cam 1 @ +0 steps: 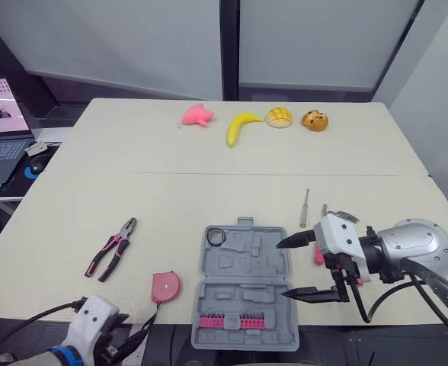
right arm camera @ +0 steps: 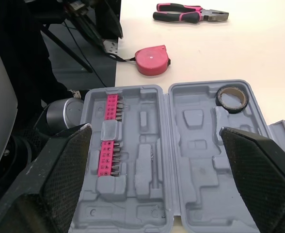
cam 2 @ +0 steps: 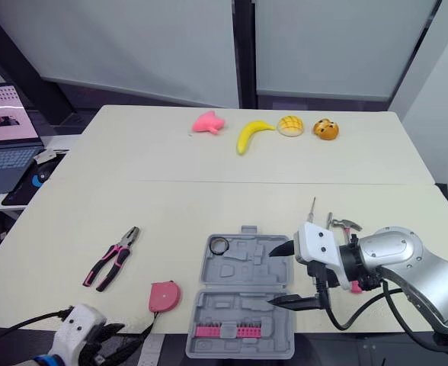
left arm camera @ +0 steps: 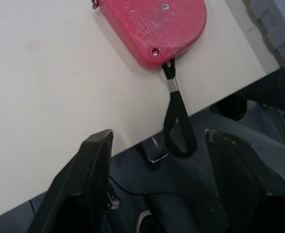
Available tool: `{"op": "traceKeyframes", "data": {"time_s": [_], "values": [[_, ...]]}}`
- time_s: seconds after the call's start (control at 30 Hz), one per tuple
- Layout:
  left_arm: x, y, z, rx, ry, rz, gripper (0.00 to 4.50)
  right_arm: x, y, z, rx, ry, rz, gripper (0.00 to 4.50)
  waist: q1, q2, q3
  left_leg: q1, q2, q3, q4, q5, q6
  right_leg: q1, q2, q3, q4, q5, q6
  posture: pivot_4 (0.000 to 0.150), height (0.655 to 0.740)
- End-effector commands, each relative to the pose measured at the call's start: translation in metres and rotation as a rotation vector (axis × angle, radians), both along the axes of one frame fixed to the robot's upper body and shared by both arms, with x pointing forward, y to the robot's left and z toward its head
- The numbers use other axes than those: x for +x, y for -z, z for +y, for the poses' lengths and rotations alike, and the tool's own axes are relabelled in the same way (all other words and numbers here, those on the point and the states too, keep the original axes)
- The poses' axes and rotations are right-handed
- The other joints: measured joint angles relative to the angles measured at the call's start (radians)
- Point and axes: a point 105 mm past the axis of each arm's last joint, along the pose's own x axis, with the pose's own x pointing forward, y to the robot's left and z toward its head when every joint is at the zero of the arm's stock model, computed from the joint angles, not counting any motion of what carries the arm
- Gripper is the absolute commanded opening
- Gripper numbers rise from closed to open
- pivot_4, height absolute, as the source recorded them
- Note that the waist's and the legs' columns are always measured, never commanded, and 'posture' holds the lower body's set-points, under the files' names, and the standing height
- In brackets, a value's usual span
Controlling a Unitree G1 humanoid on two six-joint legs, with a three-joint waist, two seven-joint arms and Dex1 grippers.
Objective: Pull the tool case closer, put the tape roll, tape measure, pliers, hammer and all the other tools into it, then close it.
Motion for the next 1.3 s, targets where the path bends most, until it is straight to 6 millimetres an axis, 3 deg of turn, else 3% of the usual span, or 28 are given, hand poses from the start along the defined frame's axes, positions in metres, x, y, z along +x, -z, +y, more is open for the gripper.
{"op": "traceKeyframes", "data": {"time_s": [0.03,0.1,0.27,0.53,1.3], "values": [[0.018,-0.036,0.016,0.024,0.193,-0.128,4.46,-0.004,-0.006,0.006,0.029,-0.031,-0.028,4.50,0.003,0.000,0.000,0.000,0.000,0.000,-0.001,0.000,0.000,0.000,0.000,0.000,-0.002,0.000,0.000,0.150,0.7193],[0.030,-0.048,0.025,0.043,0.329,-0.154,4.49,-0.005,-0.012,0.012,0.074,-0.031,-0.009,4.50,0.010,0.001,0.000,0.001,0.000,-0.001,-0.003,0.000,0.000,-0.001,0.000,-0.002,-0.003,0.001,-0.002,0.150,0.7193],[0.055,-0.051,0.027,0.073,0.549,-0.154,4.49,-0.005,-0.012,0.013,0.052,-0.048,-0.024,4.50,0.004,0.003,0.000,0.001,0.001,0.002,-0.008,0.001,-0.001,0.001,0.000,-0.003,-0.011,0.008,-0.005,0.150,0.7193],[0.087,-0.023,0.017,0.072,0.695,-0.163,4.49,-0.003,-0.010,0.012,0.035,-0.032,-0.031,4.50,-0.015,0.003,0.000,-0.003,0.001,0.003,-0.010,0.000,0.001,0.000,0.000,-0.002,-0.010,0.008,-0.005,0.150,0.7193],[0.097,0.028,-0.007,0.094,0.723,-0.182,4.49,-0.003,-0.009,0.008,0.015,-0.015,-0.035,4.50,-0.021,0.002,-0.001,-0.003,0.001,0.003,-0.008,0.000,0.001,0.001,0.001,-0.003,-0.007,0.008,-0.005,0.150,0.7193]]}}
